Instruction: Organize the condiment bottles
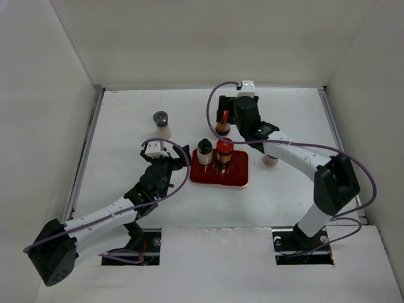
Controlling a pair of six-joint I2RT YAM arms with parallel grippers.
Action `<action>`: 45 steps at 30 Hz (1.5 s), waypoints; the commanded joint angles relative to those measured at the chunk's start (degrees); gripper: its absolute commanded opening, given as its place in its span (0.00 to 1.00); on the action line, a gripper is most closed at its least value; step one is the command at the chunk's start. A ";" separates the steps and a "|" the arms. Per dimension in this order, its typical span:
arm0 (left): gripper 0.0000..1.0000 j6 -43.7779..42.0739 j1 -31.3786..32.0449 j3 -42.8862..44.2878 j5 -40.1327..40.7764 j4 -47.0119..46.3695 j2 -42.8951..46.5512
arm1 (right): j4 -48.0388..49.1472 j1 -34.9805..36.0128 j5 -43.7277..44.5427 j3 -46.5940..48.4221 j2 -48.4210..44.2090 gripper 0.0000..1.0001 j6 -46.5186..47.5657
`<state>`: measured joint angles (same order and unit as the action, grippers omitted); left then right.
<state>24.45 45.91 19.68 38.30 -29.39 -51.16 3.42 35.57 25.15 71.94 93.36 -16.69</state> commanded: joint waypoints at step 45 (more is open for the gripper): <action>0.96 0.95 0.45 0.62 -2.53 -4.89 -3.86 | 7.83 -0.20 7.11 -21.92 -18.12 0.62 -2.38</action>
<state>24.88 46.17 19.68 36.36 -31.14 -54.94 5.54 34.94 30.92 52.18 76.99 -15.94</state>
